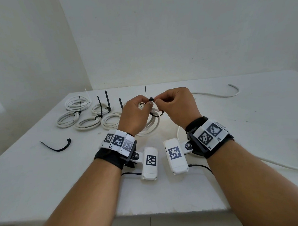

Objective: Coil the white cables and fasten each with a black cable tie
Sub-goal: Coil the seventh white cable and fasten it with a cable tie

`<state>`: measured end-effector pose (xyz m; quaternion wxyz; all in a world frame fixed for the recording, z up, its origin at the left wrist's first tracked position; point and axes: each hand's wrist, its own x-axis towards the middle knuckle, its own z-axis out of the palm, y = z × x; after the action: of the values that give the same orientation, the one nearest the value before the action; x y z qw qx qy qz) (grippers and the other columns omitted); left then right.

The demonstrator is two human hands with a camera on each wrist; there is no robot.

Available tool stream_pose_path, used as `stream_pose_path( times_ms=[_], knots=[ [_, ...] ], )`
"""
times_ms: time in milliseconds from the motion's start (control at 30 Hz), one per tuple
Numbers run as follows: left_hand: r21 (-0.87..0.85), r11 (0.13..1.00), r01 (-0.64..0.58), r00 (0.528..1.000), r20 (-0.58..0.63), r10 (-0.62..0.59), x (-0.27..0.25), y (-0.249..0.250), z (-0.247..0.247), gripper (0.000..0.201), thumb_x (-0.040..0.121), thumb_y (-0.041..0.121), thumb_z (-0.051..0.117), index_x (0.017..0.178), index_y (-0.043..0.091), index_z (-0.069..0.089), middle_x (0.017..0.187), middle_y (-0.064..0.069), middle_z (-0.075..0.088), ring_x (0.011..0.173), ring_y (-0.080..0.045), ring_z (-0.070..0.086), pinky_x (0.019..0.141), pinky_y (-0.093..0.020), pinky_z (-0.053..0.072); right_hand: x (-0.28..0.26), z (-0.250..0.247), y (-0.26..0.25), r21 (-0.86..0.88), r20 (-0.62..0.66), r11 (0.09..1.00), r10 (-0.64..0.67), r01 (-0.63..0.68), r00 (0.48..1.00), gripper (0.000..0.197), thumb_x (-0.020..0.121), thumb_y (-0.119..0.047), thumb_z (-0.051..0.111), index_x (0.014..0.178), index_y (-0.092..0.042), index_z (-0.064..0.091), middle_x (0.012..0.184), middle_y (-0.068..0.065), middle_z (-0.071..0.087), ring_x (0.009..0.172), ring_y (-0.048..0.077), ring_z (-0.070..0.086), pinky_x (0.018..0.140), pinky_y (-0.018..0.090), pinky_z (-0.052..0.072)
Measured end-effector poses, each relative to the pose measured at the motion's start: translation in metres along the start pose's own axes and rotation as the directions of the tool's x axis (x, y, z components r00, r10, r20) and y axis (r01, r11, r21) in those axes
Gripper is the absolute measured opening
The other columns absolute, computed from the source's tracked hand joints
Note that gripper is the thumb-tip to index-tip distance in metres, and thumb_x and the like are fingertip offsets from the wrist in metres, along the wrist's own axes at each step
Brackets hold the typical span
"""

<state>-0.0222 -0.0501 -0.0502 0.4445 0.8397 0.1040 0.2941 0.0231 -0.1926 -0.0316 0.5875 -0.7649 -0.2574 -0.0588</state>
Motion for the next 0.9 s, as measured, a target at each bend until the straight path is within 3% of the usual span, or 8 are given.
stream_pose_path(
  times_ms=[167, 333, 400, 500, 600, 733, 833, 900],
  knots=[
    [0.047, 0.999, -0.022, 1.000, 0.001, 0.022, -0.002, 0.001, 0.000, 0.015, 0.093, 0.030, 0.061, 0.084, 0.022, 0.070, 0.076, 0.010, 0.071, 0.068, 0.001, 0.059, 0.060, -0.015, 0.041, 0.001, -0.001, -0.001, 0.141, -0.012, 0.982, 0.132, -0.129, 0.991, 0.024, 0.080, -0.013, 0.071, 0.102, -0.018, 0.063, 0.069, 0.000, 0.074, 0.061, 0.007, 0.064, 0.062, 0.023, 0.050],
    [0.112, 0.990, -0.081, 0.996, 0.038, 0.078, -0.004, 0.006, -0.003, 0.015, 0.093, 0.029, 0.060, 0.087, 0.022, 0.072, 0.076, 0.010, 0.072, 0.072, -0.002, 0.064, 0.064, -0.019, 0.045, -0.001, -0.004, -0.005, 0.454, 0.066, 0.843, 0.291, -0.288, 0.954, 0.038, 0.082, -0.002, 0.073, 0.113, -0.008, 0.052, 0.073, 0.011, 0.071, 0.065, 0.018, 0.064, 0.068, 0.027, 0.052],
    [0.128, 0.986, -0.109, 0.994, 0.021, 0.107, -0.004, 0.008, -0.004, 0.014, 0.092, 0.030, 0.061, 0.088, 0.022, 0.072, 0.076, 0.010, 0.071, 0.074, -0.003, 0.064, 0.066, -0.022, 0.046, 0.000, -0.008, -0.006, 0.530, 0.140, 0.769, 0.337, -0.358, 0.931, 0.041, 0.082, 0.001, 0.073, 0.115, -0.005, 0.050, 0.077, 0.015, 0.070, 0.064, 0.019, 0.063, 0.065, 0.027, 0.051],
    [0.136, 0.980, -0.144, 0.989, -0.001, 0.146, -0.005, 0.011, -0.006, 0.013, 0.093, 0.027, 0.061, 0.091, 0.022, 0.072, 0.074, 0.010, 0.069, 0.069, 0.003, 0.060, 0.060, -0.014, 0.042, 0.003, -0.013, -0.006, 0.547, 0.227, 0.719, 0.364, -0.428, 0.903, 0.039, 0.083, 0.001, 0.073, 0.111, -0.008, 0.047, 0.076, 0.014, 0.069, 0.062, 0.019, 0.064, 0.055, 0.023, 0.050],
    [0.172, 0.968, -0.183, 0.982, -0.005, 0.187, -0.007, 0.014, -0.008, 0.014, 0.093, 0.029, 0.060, 0.092, 0.024, 0.074, 0.074, 0.009, 0.070, 0.068, -0.002, 0.063, 0.065, -0.023, 0.050, 0.006, -0.012, -0.006, 0.579, 0.251, 0.682, 0.374, -0.447, 0.893, 0.037, 0.081, 0.002, 0.073, 0.106, -0.008, 0.047, 0.068, 0.010, 0.067, 0.062, 0.019, 0.064, 0.054, 0.023, 0.050],
    [0.232, 0.945, -0.229, 0.972, 0.001, 0.235, -0.007, 0.015, -0.009, 0.020, 0.089, 0.039, 0.058, 0.090, 0.028, 0.074, 0.075, 0.010, 0.071, 0.073, -0.013, 0.066, 0.067, -0.035, 0.054, 0.007, -0.010, -0.004, 0.660, 0.236, 0.623, 0.358, -0.419, 0.903, 0.032, 0.082, 0.002, 0.073, 0.100, -0.008, 0.049, 0.073, 0.012, 0.066, 0.063, 0.018, 0.065, 0.055, 0.023, 0.050],
    [0.242, 0.940, -0.241, 0.970, 0.019, 0.244, -0.008, 0.016, -0.008, 0.017, 0.091, 0.037, 0.061, 0.087, 0.027, 0.074, 0.071, 0.009, 0.070, 0.069, -0.011, 0.065, 0.062, -0.031, 0.052, 0.003, -0.007, -0.004, 0.732, 0.185, 0.576, 0.345, -0.364, 0.920, 0.035, 0.083, 0.003, 0.074, 0.103, -0.008, 0.047, 0.081, 0.016, 0.069, 0.071, 0.025, 0.068, 0.064, 0.028, 0.056],
    [0.194, 0.959, -0.206, 0.978, 0.000, 0.210, -0.007, 0.013, -0.009, 0.014, 0.091, 0.031, 0.063, 0.083, 0.024, 0.073, 0.068, 0.009, 0.068, 0.063, -0.004, 0.063, 0.058, -0.023, 0.048, 0.000, -0.004, -0.007, 0.716, 0.203, 0.603, 0.301, -0.351, 0.932, 0.027, 0.086, -0.001, 0.073, 0.103, -0.005, 0.053, 0.085, 0.018, 0.068, 0.076, 0.026, 0.069, 0.069, 0.031, 0.059]
  ],
)
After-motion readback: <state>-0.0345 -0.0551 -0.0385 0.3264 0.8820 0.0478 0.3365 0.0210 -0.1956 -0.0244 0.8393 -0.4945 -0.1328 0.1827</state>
